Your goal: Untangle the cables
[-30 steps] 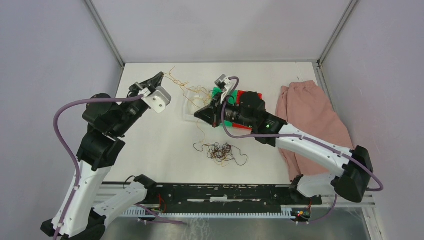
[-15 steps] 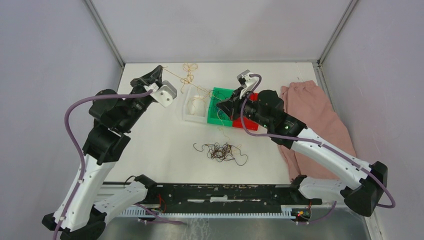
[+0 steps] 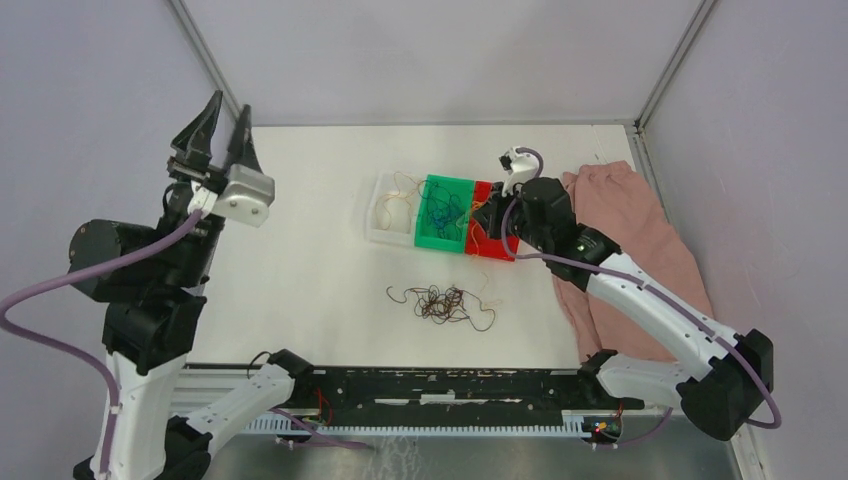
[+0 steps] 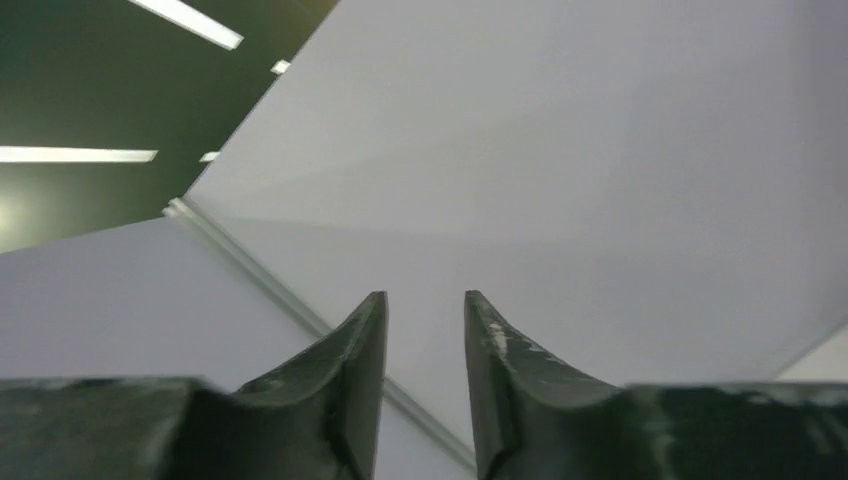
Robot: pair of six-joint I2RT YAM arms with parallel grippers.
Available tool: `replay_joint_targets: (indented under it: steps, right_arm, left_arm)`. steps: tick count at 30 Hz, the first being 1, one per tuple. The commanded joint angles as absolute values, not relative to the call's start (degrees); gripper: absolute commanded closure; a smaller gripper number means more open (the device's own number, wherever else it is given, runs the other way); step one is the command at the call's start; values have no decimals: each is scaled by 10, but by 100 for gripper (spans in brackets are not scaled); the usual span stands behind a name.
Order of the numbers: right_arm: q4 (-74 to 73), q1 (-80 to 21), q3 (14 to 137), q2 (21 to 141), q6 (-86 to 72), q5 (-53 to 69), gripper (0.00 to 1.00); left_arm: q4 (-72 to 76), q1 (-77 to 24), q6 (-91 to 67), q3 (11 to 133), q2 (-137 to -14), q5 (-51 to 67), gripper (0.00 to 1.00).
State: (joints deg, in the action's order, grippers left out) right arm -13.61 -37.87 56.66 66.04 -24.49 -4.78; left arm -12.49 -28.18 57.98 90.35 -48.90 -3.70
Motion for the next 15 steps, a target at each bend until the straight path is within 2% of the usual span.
replay_joint_targets:
  steps: [1, 4, 6, 15]
  right_arm:
    - [-47, -381, 621, 655, -248, 99, 99]
    - [-55, -381, 678, 678, -236, 187, 99]
    - [-63, -381, 709, 689, -226, 244, 99]
    - [-59, -395, 817, 748, -266, 389, 99]
  left_arm:
    - [-270, -282, 482, 867, -467, 85, 45]
    - [-315, -282, 407, 828, -445, 192, 30]
    - [-332, -281, 379, 807, -440, 253, 25]
    - [-326, -282, 388, 797, -481, 365, 27]
